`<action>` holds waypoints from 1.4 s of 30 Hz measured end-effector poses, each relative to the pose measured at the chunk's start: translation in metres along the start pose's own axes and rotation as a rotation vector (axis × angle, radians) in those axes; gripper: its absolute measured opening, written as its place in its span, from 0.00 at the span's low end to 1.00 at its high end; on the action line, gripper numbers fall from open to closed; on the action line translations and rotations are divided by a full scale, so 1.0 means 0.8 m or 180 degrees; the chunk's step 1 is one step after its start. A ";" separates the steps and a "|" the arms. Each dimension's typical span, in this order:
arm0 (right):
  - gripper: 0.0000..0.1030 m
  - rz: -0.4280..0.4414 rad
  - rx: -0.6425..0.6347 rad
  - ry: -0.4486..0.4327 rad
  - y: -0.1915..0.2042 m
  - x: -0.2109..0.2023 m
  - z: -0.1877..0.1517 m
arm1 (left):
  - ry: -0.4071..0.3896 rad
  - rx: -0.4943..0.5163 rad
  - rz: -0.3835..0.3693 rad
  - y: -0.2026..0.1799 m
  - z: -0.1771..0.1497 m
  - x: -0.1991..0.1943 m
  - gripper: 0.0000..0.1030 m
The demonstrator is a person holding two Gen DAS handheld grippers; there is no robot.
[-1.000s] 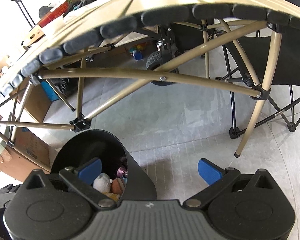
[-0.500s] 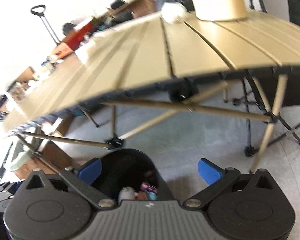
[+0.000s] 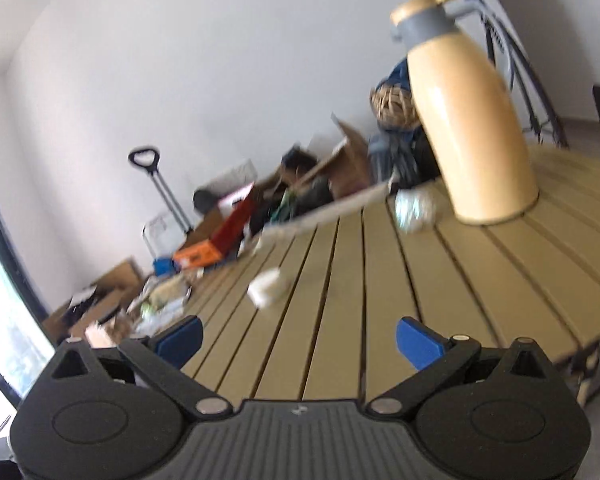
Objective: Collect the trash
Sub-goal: 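Raise both tools from the bin toward the foam cylinder and plastic bag, then close the left gripper on the white foam cylinder while the right gripper closes on the plastic bag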
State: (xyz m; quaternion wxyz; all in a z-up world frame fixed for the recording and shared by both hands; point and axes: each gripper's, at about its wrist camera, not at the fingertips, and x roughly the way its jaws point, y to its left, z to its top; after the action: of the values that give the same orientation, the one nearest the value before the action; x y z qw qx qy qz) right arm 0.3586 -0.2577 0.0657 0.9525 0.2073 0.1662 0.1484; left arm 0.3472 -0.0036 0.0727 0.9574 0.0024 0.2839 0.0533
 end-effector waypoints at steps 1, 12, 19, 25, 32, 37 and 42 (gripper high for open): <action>1.00 -0.0051 0.0024 -0.0075 -0.007 0.005 0.009 | -0.0021 -0.0005 -0.0003 -0.001 0.011 0.007 1.00; 1.00 -0.0299 0.0234 -0.0007 -0.053 0.136 0.075 | -0.0025 -0.0121 -0.0070 -0.016 0.105 0.122 1.00; 1.00 -0.0514 0.0008 0.0227 -0.066 0.215 0.097 | 0.0124 -0.0234 -0.0045 -0.014 0.135 0.199 1.00; 1.00 -0.0729 -0.0442 0.0269 -0.072 0.273 0.103 | 0.0227 -0.0293 0.0065 -0.021 0.147 0.260 1.00; 1.00 -0.0809 -0.0682 0.0435 -0.076 0.326 0.111 | 0.0376 -0.0367 0.0226 -0.027 0.152 0.317 1.00; 1.00 -0.0941 -0.0586 0.0517 -0.091 0.359 0.116 | 0.0502 -0.0380 0.0210 -0.029 0.150 0.340 0.76; 1.00 -0.0989 -0.0583 0.0576 -0.097 0.380 0.117 | 0.0507 -0.0377 0.0178 -0.030 0.148 0.350 0.53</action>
State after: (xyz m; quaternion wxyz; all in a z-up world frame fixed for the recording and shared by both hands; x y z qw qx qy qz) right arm 0.6839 -0.2506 0.0338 0.9601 0.0775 0.2669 0.0322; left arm 0.6473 0.0049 0.0192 0.9283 -0.0506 0.3554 0.0966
